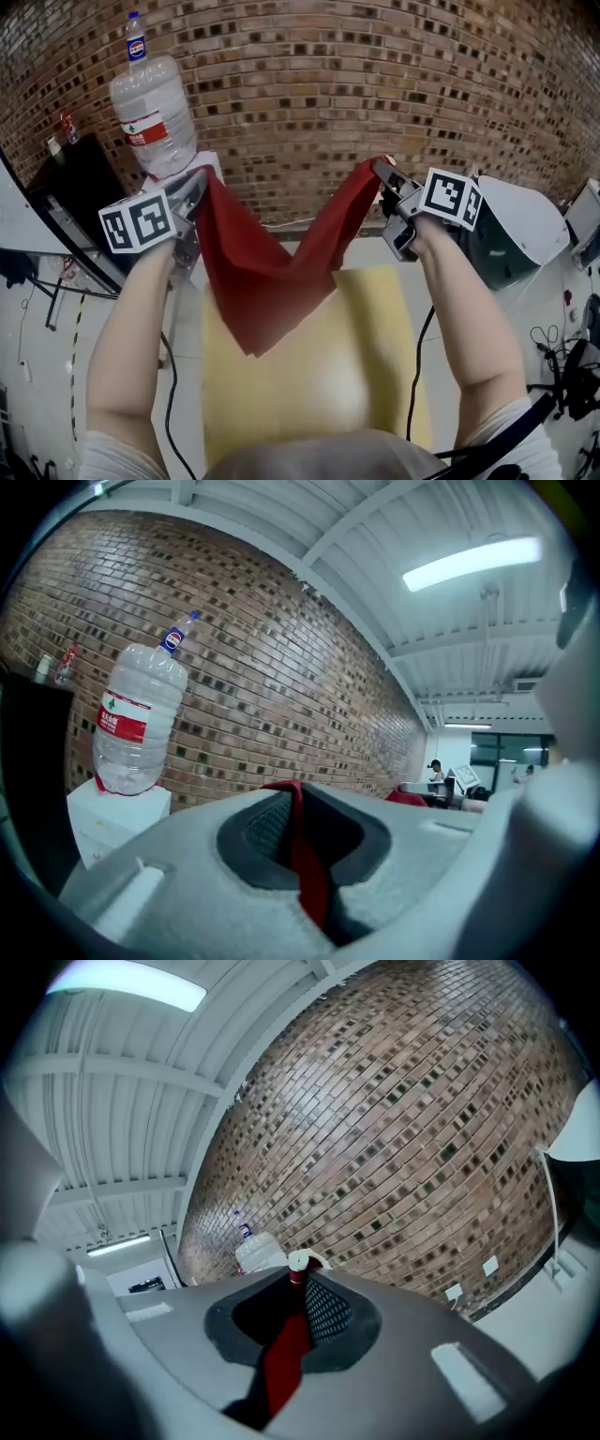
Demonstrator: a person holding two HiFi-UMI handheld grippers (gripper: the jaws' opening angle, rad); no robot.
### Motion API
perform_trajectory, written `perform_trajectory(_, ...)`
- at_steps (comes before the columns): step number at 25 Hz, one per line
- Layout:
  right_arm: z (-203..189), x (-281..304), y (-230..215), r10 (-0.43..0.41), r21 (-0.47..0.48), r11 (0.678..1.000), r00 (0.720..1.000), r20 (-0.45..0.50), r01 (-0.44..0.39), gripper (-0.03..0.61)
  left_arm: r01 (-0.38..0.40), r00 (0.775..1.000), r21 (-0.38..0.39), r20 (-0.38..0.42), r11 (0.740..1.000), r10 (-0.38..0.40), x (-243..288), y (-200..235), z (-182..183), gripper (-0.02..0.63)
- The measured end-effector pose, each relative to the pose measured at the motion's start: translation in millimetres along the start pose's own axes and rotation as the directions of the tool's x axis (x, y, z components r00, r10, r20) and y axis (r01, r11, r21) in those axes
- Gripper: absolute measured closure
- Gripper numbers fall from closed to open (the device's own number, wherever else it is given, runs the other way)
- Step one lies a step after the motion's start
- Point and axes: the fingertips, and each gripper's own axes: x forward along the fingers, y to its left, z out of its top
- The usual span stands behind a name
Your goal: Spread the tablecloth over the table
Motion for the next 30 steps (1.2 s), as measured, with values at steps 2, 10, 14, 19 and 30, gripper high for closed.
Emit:
perform_trajectory(2, 5, 3, -24, -0.036, -0.019, 0.999, 0.999, 0.000, 0.036, 0.563, -0.030, 1.000, 0.033, 0.007, 0.999, 0.030, 15, 15, 0, 0.604)
perform_trajectory(10, -31, -10, -132, -0.183, 0.036, 0.982, 0.981, -0.057, 0.185, 0.563, -0.052, 0.996, 0.007, -0.079, 0.999, 0.052, 65, 30, -63, 0.604)
perform_trajectory(14, -66, -16, -173, -0.239, 0.051, 0.968, 0.965, -0.113, 0.246, 0.565, -0.060, 0.985, -0.018, -0.166, 0.998, 0.056, 82, 39, -112, 0.604)
perform_trajectory(19, -95, -26, -217, -0.295, 0.094, 0.946, 0.944, -0.148, 0.310, 0.565, -0.101, 0.963, -0.086, -0.259, 0.991, 0.076, 91, 54, -170, 0.604)
perform_trajectory(30, -144, -39, -248, -0.337, 0.131, 0.918, 0.910, -0.241, 0.374, 0.565, -0.299, 0.923, -0.202, -0.311, 0.933, 0.228, 47, 110, -228, 0.606)
